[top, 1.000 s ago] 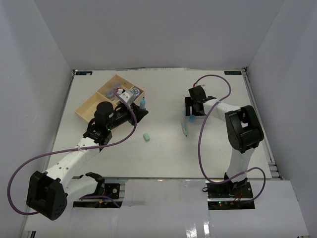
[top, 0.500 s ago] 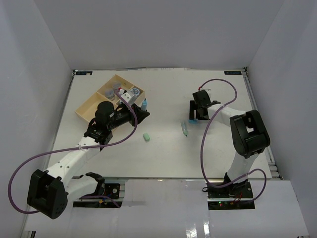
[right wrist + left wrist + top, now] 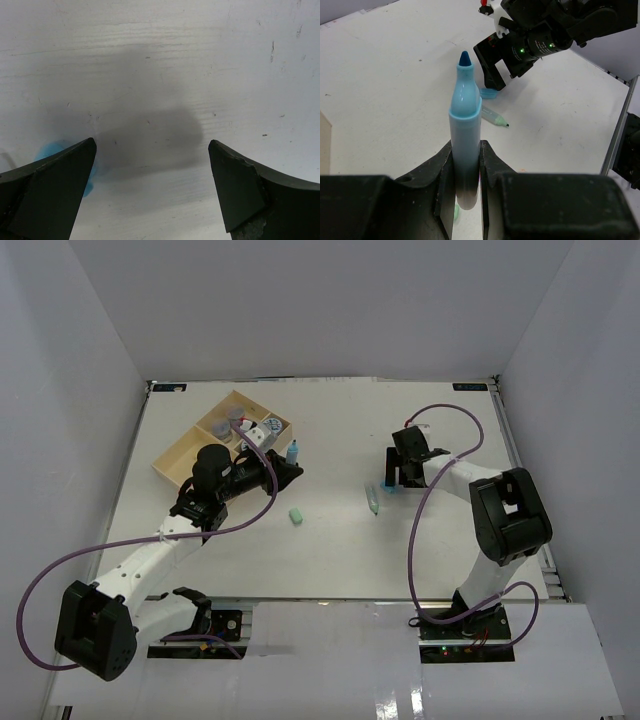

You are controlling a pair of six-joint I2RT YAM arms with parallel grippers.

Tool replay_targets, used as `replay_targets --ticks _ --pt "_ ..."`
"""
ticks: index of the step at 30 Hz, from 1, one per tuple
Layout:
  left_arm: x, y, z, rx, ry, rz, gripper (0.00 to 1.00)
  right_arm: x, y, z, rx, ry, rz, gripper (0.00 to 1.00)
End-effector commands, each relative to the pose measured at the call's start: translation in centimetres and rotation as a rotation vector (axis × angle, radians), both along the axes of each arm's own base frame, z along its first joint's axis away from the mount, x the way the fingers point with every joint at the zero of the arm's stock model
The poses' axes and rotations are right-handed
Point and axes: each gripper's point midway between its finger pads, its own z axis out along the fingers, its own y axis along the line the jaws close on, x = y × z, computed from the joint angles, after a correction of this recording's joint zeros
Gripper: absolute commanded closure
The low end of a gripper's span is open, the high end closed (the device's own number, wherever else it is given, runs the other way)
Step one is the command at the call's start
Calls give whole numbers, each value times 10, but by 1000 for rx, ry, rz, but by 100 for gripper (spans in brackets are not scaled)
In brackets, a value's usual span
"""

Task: Sort the stationery into containers
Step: Move the pen to the center of the board, then pick up the pen from the center of the board.

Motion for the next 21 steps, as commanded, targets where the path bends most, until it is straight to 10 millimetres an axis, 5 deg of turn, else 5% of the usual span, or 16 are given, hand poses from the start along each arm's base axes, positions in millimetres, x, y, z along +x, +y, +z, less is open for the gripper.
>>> replay_targets --ticks 1,6,11,15,21 --pt "2 -2 18 -24 -30 -13 100 -12 -11 5 -44 34 1 0" --pt "1 -3 18 -26 -30 -19 100 3 -9 49 -77 -47 110 0" --pt "1 -4 17 -25 -26 -25 100 9 19 92 -8 -89 329 0" --pt "0 -3 20 -28 -33 -25 100 2 44 99 63 -50 495 9" --pt "1 -1 21 -27 -39 -14 100 -12 66 76 116 53 697 12"
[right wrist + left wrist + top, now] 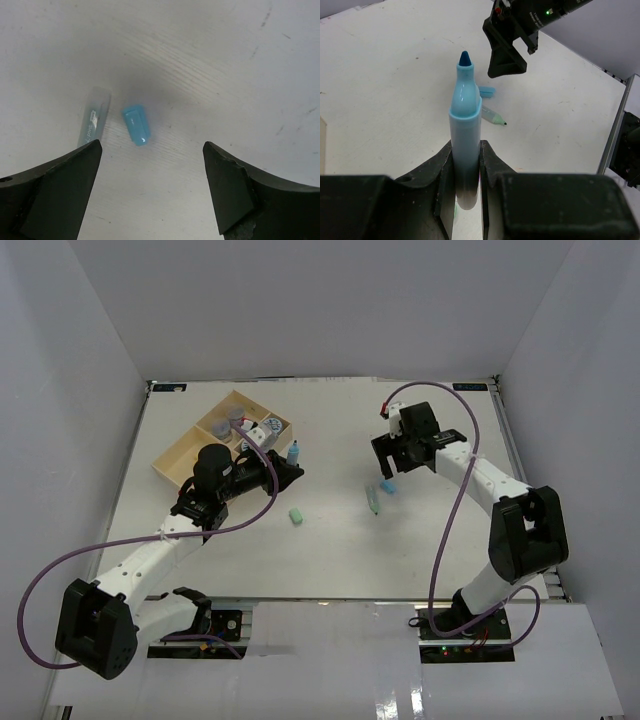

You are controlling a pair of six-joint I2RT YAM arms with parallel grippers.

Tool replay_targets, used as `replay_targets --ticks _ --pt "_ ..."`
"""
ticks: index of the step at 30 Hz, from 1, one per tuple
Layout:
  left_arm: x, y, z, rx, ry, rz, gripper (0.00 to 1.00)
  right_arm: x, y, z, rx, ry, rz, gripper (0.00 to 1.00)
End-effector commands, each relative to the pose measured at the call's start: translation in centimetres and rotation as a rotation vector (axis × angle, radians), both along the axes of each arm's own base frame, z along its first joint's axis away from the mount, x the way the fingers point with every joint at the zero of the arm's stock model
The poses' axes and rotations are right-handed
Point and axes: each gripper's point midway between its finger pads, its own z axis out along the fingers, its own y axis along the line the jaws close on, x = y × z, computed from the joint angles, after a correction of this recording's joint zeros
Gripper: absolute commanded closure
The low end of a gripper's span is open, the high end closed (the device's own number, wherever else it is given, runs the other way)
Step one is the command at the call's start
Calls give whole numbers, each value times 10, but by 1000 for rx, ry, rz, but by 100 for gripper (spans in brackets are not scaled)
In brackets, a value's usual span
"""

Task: Sort the stationery into containers
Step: Pick up the pen from the center of the board.

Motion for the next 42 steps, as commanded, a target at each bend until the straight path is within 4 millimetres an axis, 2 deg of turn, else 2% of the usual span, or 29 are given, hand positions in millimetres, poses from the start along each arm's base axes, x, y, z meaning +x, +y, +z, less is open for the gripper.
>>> replay_targets --ticks 1,2,4,7,11,15,28,32,35,40,41,42 --pt "1 0 23 -26 -52 -5 100 -14 18 -15 18 90 192 14" --pt "1 0 23 -24 -50 -7 100 -16 19 -23 9 116 224 16" --pt "1 0 23 -23 -49 -5 100 -13 20 -26 0 124 234 17" --pt "2 1 24 -23 -51 2 100 -7 23 -31 -5 133 245 25" --pt "1 0 25 -26 -54 -4 100 -1 25 -41 -14 154 250 28" --pt "1 1 24 -24 -54 -2 100 0 27 -53 -18 173 271 37" --pt "1 -1 24 -26 -48 -11 100 -8 29 -90 -74 224 295 43" --pt "0 -1 23 -26 -48 -16 100 -6 25 -97 -93 213 277 48" --pt "0 -2 23 -25 -45 -19 100 -4 21 -100 -111 212 267 65" --pt "0 -2 22 -25 -43 -25 100 -3 17 -98 -130 206 261 67" --pt "-1 -3 22 -26 -44 -26 100 -3 18 -94 -128 197 261 72" --pt "-1 -3 23 -27 -46 -31 100 -1 18 -90 -124 185 257 73"
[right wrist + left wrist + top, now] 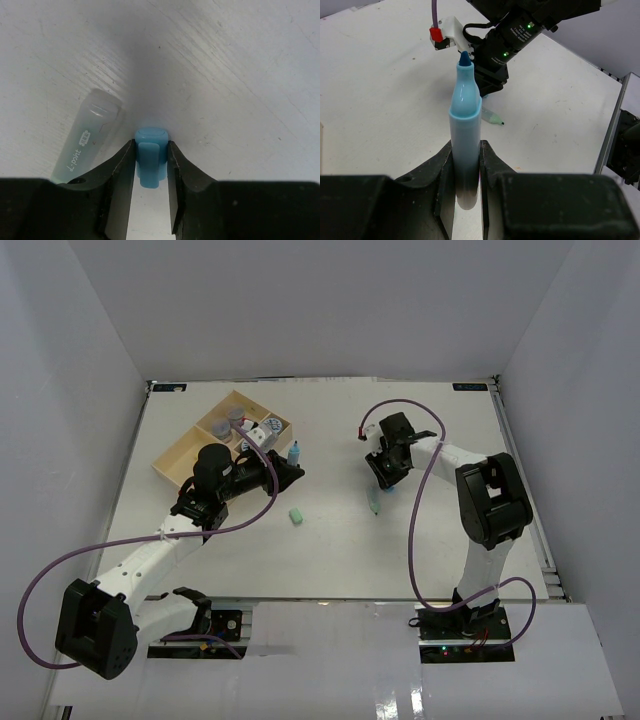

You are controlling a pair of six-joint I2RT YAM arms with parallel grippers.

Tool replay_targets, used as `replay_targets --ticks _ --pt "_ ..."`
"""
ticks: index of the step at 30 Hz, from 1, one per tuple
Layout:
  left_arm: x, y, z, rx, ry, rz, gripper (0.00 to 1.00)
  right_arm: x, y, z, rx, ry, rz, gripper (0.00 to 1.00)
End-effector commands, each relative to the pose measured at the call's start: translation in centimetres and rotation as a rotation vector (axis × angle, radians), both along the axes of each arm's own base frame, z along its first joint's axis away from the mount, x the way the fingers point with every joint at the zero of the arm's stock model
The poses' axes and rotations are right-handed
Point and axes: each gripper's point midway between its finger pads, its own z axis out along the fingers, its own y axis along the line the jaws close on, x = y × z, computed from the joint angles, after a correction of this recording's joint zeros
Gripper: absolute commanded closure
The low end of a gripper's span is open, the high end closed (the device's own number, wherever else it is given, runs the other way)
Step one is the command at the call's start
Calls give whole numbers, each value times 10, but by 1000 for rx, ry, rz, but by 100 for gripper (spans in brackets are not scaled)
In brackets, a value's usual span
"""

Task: Sort the stationery into containers
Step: Pick up the pen from the center of the board, then close the pen cap on the pen.

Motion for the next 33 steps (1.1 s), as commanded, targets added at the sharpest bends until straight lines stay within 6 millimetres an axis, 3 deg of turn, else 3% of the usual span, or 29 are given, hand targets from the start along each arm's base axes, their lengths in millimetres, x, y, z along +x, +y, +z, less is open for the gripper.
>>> replay_targets --ticks 1,3,6,7,9,10,11,12,13,14,18,23,28,29,31,33 --pt "0 -2 22 -26 -47 -21 100 5 -3 15 -7 -55 -7 74" --pt "-2 -3 23 -32 -52 -28 100 9 2 37 19 -101 -12 74" --pt "-3 -3 25 -36 -56 -33 100 14 14 95 80 -225 -51 74" --pt "-4 -3 27 -39 -60 -36 100 16 19 126 122 -298 -64 76" --pt "-5 -2 30 -46 -72 -36 100 11 41 167 215 -366 -81 78" --pt "-6 -2 33 -49 -81 -36 100 6 45 195 252 -430 -92 78" --pt "-7 -1 35 -50 -88 -34 100 -2 64 214 300 -463 -81 78" --pt "-8 0 37 -55 -100 -34 100 -6 72 228 326 -492 -78 78" --pt "-9 0 37 -57 -104 -36 100 -9 76 255 355 -555 -93 77" --pt "-11 1 40 -61 -115 -35 100 -19 95 272 402 -586 -70 76" --pt "-13 2 43 -67 -140 -35 100 -45 130 338 616 -670 -102 75" --pt "-14 3 44 -66 -155 -34 100 -76 170 382 805 -715 -102 74" --pt "-14 5 47 -72 -166 -20 100 -90 187 399 933 -734 -156 73" --pt "-14 5 46 -71 -165 -18 100 -91 189 393 946 -736 -159 73" --pt "-14 6 47 -75 -167 -15 100 -97 192 404 1009 -761 -164 73" --pt "-14 5 48 -78 -167 -17 100 -97 195 403 1015 -761 -164 72"
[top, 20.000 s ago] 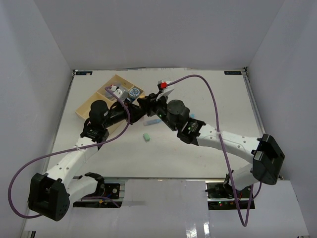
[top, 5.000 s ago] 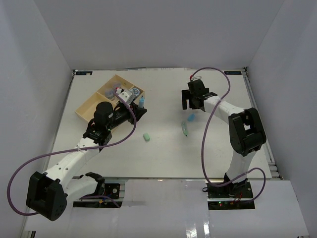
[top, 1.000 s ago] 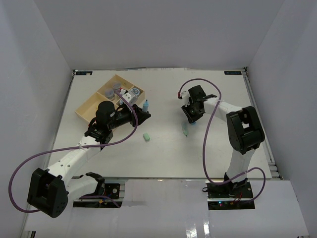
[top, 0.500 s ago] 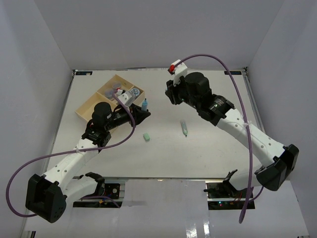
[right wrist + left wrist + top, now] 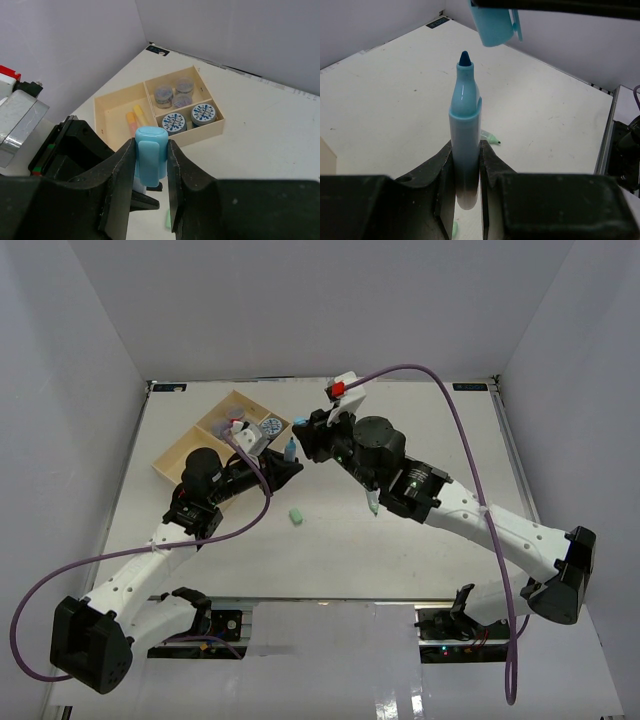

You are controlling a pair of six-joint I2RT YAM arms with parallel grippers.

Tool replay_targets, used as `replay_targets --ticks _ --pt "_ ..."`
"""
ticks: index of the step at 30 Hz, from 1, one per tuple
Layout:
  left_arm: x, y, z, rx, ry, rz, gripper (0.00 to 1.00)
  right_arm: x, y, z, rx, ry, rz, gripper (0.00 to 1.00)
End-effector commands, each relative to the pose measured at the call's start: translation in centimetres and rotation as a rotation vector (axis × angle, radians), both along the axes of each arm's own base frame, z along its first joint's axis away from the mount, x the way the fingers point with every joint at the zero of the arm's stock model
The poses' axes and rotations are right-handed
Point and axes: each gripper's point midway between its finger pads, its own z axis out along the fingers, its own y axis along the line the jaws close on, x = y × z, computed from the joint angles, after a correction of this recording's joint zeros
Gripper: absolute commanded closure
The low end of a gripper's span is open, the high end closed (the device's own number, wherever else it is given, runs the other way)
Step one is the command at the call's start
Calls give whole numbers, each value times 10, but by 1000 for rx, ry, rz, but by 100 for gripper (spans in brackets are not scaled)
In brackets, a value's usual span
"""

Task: Sort the stationery into containers
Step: Close the pen cap on the pen.

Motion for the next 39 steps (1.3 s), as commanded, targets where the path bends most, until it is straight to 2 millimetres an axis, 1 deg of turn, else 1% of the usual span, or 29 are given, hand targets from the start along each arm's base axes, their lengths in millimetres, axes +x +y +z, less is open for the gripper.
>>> replay_targets --ticks 1,2,4,6,7,8,10,13,18,22,23,31,36,39 --pt "-2 3 10 -19 -40 6 100 1 -3 43 180 -63 -48 72" --pt "-2 3 10 -20 -42 3 100 1 -1 46 193 -78 -47 72" --pt "-3 3 10 -21 -40 1 100 1 2 42 191 -85 -42 72" --pt "-3 3 11 -22 -43 1 100 1 2 46 210 -106 -43 72" --pt "-3 3 10 -21 -42 1 100 0 2 43 209 -111 -42 72" --pt "-4 3 11 -23 -44 1 100 0 2 47 222 -129 -43 72" --pt "-3 3 10 -23 -42 1 100 0 2 49 221 -136 -40 72" --pt "-3 3 11 -24 -39 -1 100 -1 8 47 211 -137 -20 72" --pt "-3 3 10 -27 -38 1 100 -1 19 34 183 -122 9 71" --pt "-3 3 10 -29 -37 5 100 -3 24 26 171 -109 23 71" --pt "-2 3 10 -29 -37 5 100 -3 25 22 162 -104 25 71" --pt "-2 4 12 -49 -27 20 100 -9 27 4 144 -73 41 71" --pt "-2 3 9 -62 -7 14 100 -9 22 -1 138 -72 26 71" --pt "-4 2 12 -83 -5 11 100 -10 19 -2 142 -74 20 71"
